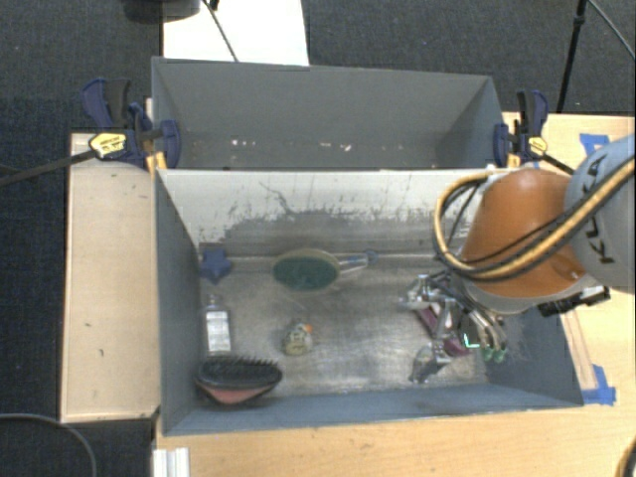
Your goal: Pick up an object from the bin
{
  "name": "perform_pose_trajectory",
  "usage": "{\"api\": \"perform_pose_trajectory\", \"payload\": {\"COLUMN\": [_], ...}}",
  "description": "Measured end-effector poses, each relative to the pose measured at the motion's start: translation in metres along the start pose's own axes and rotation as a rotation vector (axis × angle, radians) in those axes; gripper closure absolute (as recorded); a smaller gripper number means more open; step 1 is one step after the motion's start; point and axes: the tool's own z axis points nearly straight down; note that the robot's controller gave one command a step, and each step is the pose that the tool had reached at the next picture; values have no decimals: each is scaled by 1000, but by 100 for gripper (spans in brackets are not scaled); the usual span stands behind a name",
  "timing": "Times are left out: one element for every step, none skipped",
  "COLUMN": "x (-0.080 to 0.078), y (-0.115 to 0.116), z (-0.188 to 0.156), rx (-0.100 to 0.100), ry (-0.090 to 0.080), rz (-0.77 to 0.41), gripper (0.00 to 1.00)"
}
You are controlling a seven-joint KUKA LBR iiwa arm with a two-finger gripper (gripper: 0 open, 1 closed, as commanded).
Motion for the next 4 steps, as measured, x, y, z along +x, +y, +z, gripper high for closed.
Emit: {"api": "perform_pose_trajectory", "payload": {"x": [-115, -109, -112, -114], "y": [57, 101, 98, 124], "z": [-21, 72, 69, -56], "rx": [-3, -5, -5, -5], "ry": [-13, -17, -30, -15], "rz": [141, 369, 368, 367], "gripper": [0, 0, 100, 100]}}
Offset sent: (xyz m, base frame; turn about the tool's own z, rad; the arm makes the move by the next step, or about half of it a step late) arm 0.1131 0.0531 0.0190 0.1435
